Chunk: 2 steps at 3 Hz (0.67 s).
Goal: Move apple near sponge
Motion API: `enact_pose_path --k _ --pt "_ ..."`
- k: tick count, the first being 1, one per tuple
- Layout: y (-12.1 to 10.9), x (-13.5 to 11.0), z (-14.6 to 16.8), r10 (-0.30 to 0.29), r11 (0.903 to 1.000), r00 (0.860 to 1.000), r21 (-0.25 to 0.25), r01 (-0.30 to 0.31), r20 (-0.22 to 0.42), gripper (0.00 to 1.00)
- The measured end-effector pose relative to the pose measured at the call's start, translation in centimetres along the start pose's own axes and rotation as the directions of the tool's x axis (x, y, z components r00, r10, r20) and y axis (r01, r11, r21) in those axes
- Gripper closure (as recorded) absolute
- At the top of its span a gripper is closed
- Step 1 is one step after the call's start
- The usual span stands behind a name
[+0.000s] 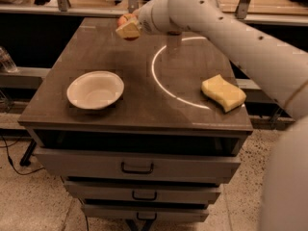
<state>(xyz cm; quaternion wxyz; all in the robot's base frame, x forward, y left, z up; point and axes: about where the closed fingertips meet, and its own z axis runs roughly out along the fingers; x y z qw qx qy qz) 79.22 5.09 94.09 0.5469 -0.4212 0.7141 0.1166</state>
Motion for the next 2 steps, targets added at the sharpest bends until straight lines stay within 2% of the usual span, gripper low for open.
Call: enact_pose_path --k 1,2 --pt "-1.8 3.9 -6.8 0.057 0.9966 0.998 0.060 -0.056 -0.009 1.00" --pt "-3.0 8.2 -11.7 0.131 0.9875 0.991 0.090 -0.129 -0.015 1.00"
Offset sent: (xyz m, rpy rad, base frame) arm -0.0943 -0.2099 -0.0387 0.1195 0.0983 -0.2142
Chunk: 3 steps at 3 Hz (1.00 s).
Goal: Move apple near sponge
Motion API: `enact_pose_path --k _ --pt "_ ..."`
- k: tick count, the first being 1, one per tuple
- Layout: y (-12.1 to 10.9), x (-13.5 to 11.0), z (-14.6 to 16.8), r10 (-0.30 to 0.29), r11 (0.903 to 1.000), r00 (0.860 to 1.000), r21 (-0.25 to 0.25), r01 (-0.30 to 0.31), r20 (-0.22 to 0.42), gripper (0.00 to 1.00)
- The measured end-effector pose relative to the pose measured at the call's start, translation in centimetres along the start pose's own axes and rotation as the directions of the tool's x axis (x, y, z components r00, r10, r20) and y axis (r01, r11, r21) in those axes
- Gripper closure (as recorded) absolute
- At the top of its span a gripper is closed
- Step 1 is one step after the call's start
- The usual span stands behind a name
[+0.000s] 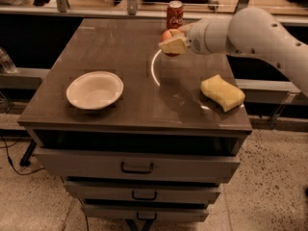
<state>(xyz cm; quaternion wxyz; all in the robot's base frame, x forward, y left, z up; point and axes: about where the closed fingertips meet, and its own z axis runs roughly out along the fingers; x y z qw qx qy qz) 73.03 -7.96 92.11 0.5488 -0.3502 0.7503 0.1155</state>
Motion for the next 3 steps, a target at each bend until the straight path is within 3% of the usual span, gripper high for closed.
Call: enact_pose_path --k 1,2,3 --pt "-1.1 4.0 -3.1 0.063 0.9979 0.998 0.015 -0.062 -0.026 1.00" --pt "-1.9 6.4 -5.1 0.093 0.9956 0.994 0.016 -0.092 -0.051 1.00" --pt "-1.7 8.6 -5.7 0.106 0.9936 0.990 -0.028 -0.109 -0.091 0.74"
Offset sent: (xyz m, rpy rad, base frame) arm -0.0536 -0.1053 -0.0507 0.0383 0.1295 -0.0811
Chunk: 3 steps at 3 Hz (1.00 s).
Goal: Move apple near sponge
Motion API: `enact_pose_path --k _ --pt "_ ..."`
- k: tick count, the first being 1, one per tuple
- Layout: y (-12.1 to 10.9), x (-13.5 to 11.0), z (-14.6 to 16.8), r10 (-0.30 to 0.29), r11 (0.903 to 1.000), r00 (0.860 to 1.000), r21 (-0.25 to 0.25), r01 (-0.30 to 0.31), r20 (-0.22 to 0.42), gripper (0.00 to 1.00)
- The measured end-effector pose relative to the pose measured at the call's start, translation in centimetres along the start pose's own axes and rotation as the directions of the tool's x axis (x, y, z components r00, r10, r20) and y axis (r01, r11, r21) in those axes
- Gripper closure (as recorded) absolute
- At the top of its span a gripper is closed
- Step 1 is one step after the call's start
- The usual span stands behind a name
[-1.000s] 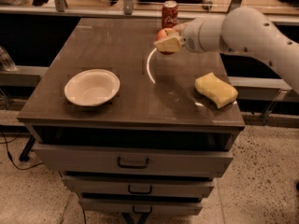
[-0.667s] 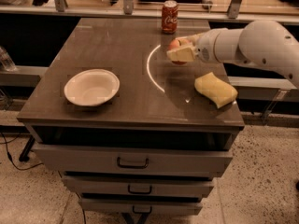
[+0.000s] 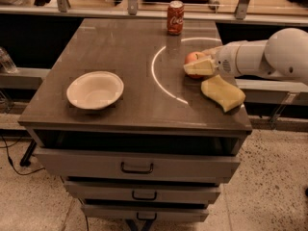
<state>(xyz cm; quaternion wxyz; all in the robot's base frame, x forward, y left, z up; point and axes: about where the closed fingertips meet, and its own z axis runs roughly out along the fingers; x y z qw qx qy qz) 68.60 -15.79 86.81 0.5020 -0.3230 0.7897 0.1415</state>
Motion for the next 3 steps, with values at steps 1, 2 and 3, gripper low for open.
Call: enact_pose_path --k 1,2,3 --pt "0.0 0.7 0.1 -0.011 0.9997 1.000 -0.023 0.011 -0.023 0.51" --pt "0.2 0.6 0.3 -0.011 0.9996 1.000 -0.026 0.011 -0.023 0.28" --pt "1.0 1.3 1.0 -0.002 0.9990 0.999 -0.045 0.001 -0.032 0.00"
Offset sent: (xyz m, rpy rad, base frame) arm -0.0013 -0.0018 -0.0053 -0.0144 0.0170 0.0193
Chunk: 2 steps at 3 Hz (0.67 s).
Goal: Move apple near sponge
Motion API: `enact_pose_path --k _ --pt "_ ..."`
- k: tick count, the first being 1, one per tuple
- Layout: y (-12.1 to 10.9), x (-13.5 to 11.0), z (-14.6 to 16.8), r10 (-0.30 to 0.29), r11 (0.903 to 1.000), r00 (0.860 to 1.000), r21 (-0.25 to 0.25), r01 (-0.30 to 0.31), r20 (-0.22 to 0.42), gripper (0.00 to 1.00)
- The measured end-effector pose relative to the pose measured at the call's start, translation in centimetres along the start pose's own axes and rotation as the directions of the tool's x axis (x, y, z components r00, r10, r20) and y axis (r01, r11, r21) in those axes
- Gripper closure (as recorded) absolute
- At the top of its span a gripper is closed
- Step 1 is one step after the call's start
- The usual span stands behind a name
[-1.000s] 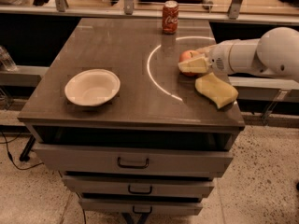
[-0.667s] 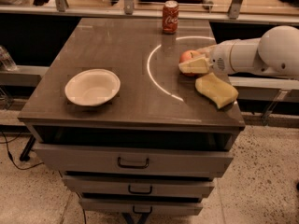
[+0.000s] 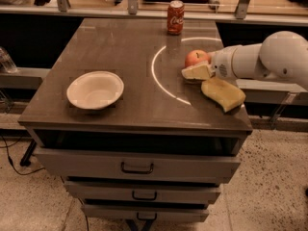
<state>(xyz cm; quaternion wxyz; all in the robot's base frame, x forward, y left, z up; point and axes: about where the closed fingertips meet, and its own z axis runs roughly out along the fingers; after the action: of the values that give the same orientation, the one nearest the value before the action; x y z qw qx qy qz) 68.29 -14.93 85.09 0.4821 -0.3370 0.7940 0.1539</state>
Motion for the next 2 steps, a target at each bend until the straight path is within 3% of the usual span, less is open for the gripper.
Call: enact_pose_path --k 1,2 --pt "-0.1 0.1 -0.1 -0.001 1.0000 1.000 0.001 0.001 -0.001 0.00" --pt "-3.7 -1.3 -4.1 -0.026 0.9959 0.999 0.088 0.023 0.031 0.00"
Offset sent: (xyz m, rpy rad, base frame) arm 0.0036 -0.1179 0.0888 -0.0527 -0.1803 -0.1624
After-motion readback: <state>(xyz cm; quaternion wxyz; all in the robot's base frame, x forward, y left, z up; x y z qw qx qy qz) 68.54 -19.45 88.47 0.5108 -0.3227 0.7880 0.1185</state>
